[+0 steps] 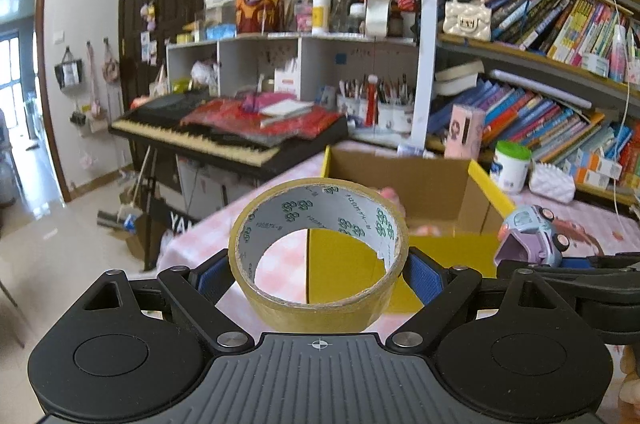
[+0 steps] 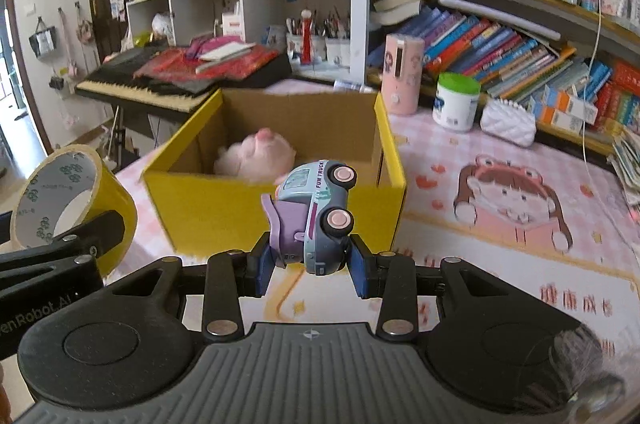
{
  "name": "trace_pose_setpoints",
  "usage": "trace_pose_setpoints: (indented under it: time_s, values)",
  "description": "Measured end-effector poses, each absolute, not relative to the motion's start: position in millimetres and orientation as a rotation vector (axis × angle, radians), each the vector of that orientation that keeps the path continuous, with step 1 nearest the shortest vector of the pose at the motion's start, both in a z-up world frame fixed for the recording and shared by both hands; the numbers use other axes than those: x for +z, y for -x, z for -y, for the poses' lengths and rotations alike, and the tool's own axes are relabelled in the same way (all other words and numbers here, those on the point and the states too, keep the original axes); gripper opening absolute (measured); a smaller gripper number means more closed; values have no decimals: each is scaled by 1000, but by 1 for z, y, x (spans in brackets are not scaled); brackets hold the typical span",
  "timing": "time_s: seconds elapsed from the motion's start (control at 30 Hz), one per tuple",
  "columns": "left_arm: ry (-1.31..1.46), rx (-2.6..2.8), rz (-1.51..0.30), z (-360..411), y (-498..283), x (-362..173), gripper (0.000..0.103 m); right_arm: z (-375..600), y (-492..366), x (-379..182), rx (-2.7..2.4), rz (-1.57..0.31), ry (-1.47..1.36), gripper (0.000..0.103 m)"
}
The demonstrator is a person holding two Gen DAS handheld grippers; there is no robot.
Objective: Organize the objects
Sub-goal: 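Lower the toy car into the box with the right tool while the left tool holds the tape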
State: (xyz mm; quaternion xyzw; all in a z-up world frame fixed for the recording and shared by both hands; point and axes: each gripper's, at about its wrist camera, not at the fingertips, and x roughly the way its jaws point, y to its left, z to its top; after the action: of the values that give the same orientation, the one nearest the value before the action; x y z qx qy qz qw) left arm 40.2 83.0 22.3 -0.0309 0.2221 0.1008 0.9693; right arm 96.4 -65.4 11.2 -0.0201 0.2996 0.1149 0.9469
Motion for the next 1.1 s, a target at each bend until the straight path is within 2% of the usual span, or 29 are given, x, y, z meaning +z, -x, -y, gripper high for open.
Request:
trace_pose_setpoints:
  time_s: [0.67, 0.97, 1.1]
  values:
    - [-37, 223, -423, -53, -143, 26, 90, 76, -224, 9, 321, -586, 91, 36]
    - [-60, 235, -529, -50, -188, 3, 91, 66, -271, -24, 394, -705, 217, 36]
    - [-75, 244, -546, -50, -195, -4, 91, 63, -272, -29, 415, -678, 269, 36]
